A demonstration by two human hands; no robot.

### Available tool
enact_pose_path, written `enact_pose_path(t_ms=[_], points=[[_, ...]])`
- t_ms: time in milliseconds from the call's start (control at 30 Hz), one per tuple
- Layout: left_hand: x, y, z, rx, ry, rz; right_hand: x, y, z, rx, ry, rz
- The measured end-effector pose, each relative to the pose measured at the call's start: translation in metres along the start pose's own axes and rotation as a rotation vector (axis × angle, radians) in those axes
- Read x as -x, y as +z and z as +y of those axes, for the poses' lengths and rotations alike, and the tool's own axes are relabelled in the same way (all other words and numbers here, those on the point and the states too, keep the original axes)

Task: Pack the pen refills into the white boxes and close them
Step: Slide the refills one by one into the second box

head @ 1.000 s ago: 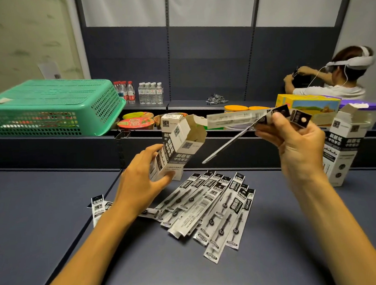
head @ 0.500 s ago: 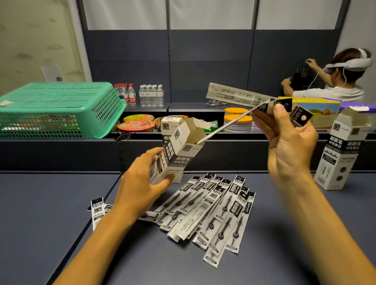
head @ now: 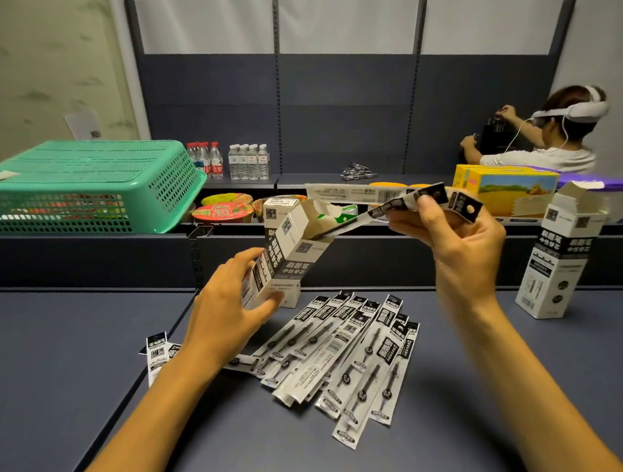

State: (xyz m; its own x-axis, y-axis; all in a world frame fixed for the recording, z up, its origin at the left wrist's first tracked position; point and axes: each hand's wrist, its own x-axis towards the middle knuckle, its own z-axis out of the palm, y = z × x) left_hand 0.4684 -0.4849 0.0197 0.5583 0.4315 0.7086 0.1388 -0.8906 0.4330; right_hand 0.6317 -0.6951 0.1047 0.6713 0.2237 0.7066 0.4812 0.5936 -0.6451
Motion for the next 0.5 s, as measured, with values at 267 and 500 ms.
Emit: enact_pose_path(t_ms=[267, 500], points=[[-0.002, 0.003, -0.004, 0.011, -0.045, 0.004, 0.006, -0.017, 0.001, 0.031, -0.008, -0.055], [-0.001, 0.002, -0.003, 0.009, -0.050, 0.005, 0.009, -0.013, 0.004, 0.079, -0.024, -0.095]])
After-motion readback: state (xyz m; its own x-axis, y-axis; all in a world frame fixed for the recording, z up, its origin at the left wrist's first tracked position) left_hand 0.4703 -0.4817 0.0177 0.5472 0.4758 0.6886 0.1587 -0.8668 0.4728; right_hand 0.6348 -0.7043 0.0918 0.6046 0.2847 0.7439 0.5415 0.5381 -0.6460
